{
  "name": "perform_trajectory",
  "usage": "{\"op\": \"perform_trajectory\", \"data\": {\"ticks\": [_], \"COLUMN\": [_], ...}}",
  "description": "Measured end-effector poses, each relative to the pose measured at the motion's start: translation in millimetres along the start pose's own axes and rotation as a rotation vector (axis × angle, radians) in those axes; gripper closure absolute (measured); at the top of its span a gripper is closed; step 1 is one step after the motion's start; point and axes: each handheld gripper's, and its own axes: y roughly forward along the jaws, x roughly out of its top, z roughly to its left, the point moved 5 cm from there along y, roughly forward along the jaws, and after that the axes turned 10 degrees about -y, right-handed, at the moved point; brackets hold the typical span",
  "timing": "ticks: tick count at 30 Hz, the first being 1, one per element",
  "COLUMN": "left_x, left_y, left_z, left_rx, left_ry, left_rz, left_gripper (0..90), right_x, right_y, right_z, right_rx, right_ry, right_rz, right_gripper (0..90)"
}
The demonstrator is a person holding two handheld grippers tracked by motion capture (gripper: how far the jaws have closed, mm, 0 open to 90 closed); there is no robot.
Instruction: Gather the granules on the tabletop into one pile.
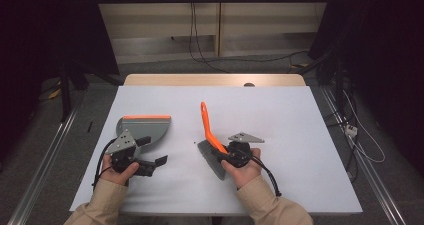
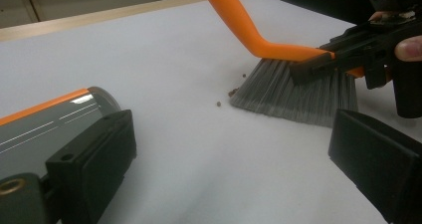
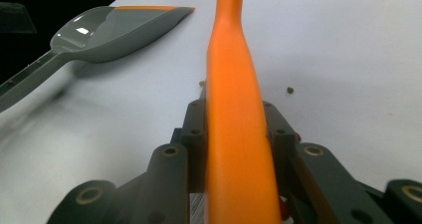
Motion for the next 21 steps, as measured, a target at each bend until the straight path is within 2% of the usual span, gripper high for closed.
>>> {"op": "perform_trajectory", "data": {"ticks": [12,17,21], "left_x": [-0.2,0.2,0.3], "left_y": [0.9,0.9,1.3], "left_z": [-0.3,0.1,0.7], "left_rx": [-0.001,-0.001,0.000], "left_ry": [0.005,-0.001,0.007], "left_rz": [0.005,0.001,0.003], "left_gripper": [4.7,4.7,4.7], "right_x": [-1.5,3.2,14.6], "right_y": [-9.0,-9.7,-10.4], "right_z": [-12.0,-11.2,-6.2], "right_rx": [-0.025,0.000,0.028], "right_ry": [0.003,0.015,0.032], "right_rz": [-0.005,-0.039,-0.084], "right_gripper": [70.7,71.3,71.3]}}
